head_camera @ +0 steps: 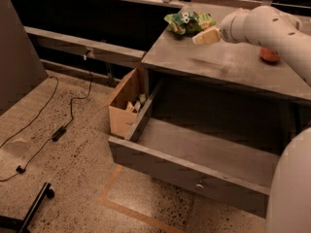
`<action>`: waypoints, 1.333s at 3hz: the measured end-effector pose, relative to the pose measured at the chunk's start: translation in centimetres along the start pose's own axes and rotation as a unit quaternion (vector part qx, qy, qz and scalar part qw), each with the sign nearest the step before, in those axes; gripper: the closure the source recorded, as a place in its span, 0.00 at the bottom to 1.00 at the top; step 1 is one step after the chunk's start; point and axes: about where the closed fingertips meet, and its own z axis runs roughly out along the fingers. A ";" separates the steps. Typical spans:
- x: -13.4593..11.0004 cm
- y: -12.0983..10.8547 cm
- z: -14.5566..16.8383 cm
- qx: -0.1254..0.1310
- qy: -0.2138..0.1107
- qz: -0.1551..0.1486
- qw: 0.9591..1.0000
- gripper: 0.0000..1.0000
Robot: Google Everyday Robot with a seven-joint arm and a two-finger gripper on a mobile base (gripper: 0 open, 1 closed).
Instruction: Place green rice chip bag into top drawer
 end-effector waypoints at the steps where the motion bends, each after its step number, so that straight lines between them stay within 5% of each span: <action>1: 0.5 0.7 2.4 -0.005 -0.011 0.009 1.000 0.00; 2: 0.6 1.7 4.8 -0.008 -0.018 0.030 0.999 0.00; 4: 0.1 -0.5 9.1 0.030 -0.045 0.071 0.996 0.00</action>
Offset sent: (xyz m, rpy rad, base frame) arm 0.0575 0.0352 -0.0396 0.1272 -0.0118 -0.0053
